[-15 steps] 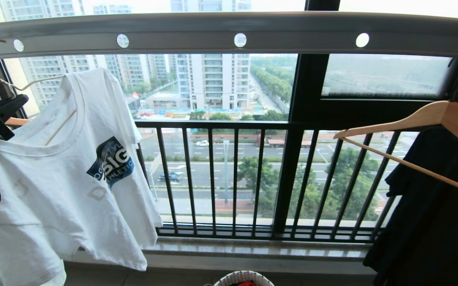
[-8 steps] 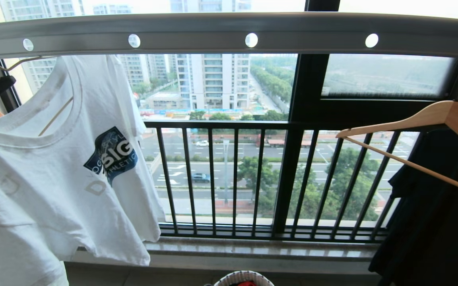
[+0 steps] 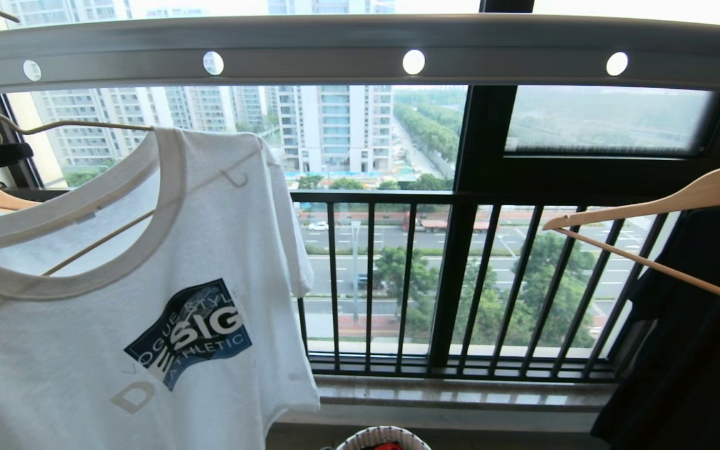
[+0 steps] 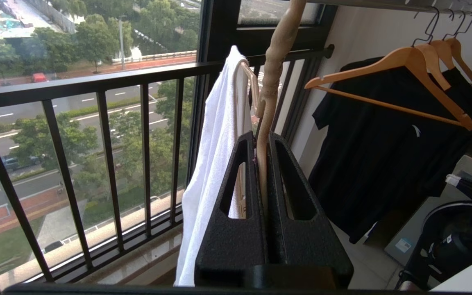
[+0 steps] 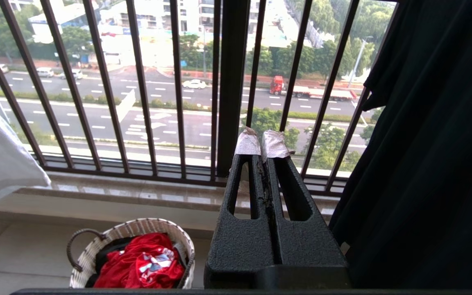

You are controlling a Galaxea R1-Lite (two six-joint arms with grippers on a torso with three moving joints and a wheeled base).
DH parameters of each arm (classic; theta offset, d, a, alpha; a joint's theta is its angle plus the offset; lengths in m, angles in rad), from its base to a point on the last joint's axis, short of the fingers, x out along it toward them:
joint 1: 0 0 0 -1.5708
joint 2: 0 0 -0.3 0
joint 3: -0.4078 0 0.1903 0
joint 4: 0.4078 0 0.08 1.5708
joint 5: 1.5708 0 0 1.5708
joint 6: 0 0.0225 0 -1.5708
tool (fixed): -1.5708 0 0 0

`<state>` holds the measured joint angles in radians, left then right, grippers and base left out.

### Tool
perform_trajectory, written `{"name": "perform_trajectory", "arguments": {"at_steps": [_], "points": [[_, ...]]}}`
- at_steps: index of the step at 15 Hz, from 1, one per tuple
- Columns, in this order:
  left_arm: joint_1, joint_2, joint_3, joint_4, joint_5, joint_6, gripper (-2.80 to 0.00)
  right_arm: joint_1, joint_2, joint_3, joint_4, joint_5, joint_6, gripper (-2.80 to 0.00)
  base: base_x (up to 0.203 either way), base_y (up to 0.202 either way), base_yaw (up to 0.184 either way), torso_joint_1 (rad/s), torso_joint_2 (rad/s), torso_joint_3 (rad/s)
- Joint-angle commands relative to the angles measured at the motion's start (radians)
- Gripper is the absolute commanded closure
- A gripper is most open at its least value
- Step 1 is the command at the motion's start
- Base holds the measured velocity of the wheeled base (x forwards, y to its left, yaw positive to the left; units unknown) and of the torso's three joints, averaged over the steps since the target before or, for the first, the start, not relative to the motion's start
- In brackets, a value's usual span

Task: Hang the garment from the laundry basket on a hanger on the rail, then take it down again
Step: Take the clothes off the clothes rack

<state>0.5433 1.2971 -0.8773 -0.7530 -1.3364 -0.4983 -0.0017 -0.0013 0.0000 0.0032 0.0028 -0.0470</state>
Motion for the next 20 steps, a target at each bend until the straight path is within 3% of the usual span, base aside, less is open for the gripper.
{"name": "perform_trajectory", "arguments": {"at_steps": [1, 8, 11, 13, 15, 16, 18, 20], "points": [[-0.037, -0.033, -0.001, 0.005, -0.023, -0.004, 0.00, 0.000, 0.000, 0.000, 0.000, 0.000, -0.001, 0.00, 0.000, 0.000, 0.000, 0.000, 0.00, 0.000], [-0.276, -0.023, 0.006, 0.139, -0.014, -0.002, 0.00, 0.000, 0.000, 0.000, 0.000, 0.000, -0.001, 0.00, 0.000, 0.000, 0.000, 0.000, 0.00, 0.000], [-0.400, -0.014, 0.030, 0.160, 0.044, 0.002, 0.00, 0.000, 0.000, 0.000, 0.000, 0.000, -0.001, 0.00, 0.000, 0.000, 0.000, 0.000, 0.00, 0.000], [-0.534, 0.007, 0.060, 0.164, 0.173, 0.035, 0.00, 0.000, 0.000, 0.000, 0.000, 0.000, -0.004, 0.00, 0.000, 0.000, 0.000, 0.000, 0.00, 0.000], [-0.674, 0.031, 0.091, 0.198, 0.350, 0.141, 0.00, 0.000, 0.000, 0.000, -0.002, 0.000, -0.007, 0.00, 0.000, 0.000, 0.000, 0.000, 0.00, 0.000], [-0.727, 0.037, 0.095, 0.272, 0.425, 0.206, 0.00, 0.000, 0.000, 0.000, -0.002, 0.000, -0.003, 0.00, 0.000, 0.000, 0.000, 0.000, 0.00, 0.000], [-0.800, 0.040, 0.099, 0.376, 0.516, 0.344, 0.00, 0.000, 0.000, 0.000, -0.002, -0.001, 0.011, 0.00, 0.000, 0.000, 0.000, 0.000, 0.00, 0.000], [-0.822, 0.048, 0.101, 0.394, 0.587, 0.369, 0.00, 0.000, 0.000, 0.000, 0.001, 0.000, 0.008, 0.00, 0.000, 0.000, 0.000, 0.000, 0.00, 0.000]]}}
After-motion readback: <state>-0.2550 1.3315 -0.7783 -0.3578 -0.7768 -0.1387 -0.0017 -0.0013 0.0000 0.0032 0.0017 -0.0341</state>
